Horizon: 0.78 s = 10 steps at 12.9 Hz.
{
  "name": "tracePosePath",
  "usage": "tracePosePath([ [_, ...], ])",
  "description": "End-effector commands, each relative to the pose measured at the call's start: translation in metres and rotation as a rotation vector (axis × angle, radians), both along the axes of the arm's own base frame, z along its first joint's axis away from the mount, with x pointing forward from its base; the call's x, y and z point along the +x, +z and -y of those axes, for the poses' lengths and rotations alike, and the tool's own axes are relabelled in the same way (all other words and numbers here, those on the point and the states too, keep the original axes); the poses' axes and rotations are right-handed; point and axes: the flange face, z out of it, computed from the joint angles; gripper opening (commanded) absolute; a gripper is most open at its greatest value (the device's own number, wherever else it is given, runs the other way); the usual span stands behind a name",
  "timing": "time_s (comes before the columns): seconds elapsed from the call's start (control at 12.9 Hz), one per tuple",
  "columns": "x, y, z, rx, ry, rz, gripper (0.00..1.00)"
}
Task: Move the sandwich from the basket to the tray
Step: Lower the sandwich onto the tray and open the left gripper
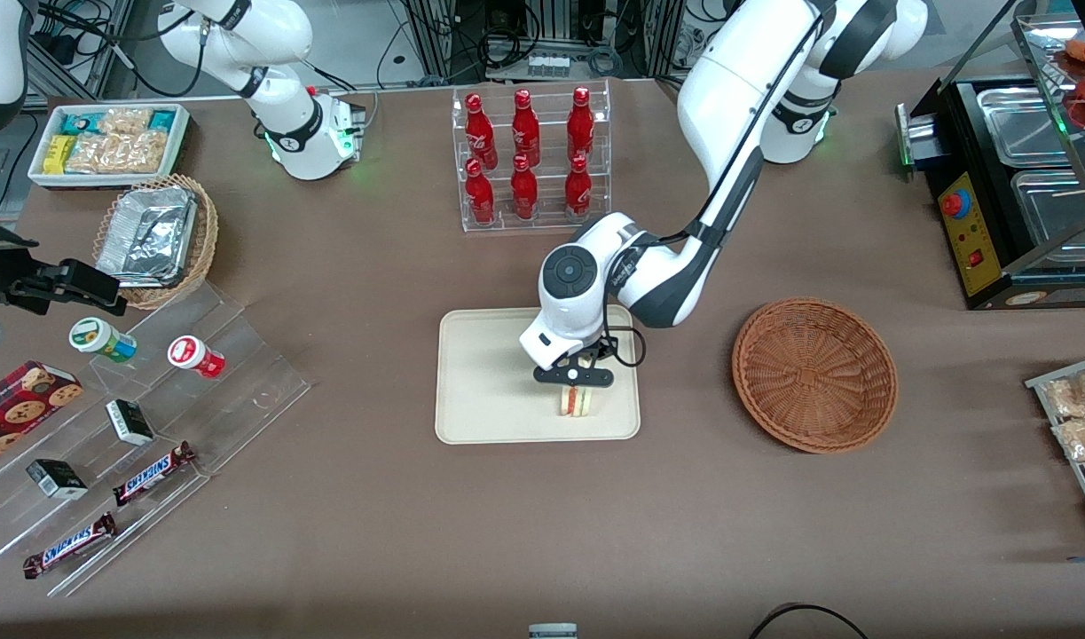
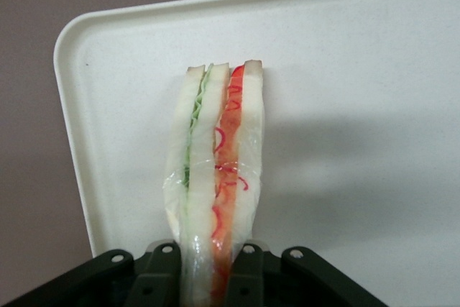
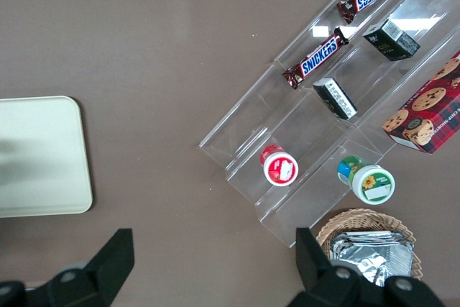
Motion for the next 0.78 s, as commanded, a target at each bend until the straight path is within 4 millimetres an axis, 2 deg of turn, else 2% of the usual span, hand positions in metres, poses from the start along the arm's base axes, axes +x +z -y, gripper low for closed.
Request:
tracePosePath([
  [0.0, 0.0037, -0.0033, 0.0047, 0.012, 0.025, 0.023, 0.0],
  [0.31, 0.0049, -0.0033, 0.0033, 0.014, 0.034, 0.025, 0.02],
  [0.39, 0.0055, -0.0044, 0.0024, 0.015, 0.031, 0.024, 0.67],
  [0.47, 0.0062, -0.0027, 0.0031, 0.009, 0.03, 0.031, 1.0],
  [0.7, 0.012, 0.0034, 0.0021, -0.011, 0.026, 0.055, 1.0],
])
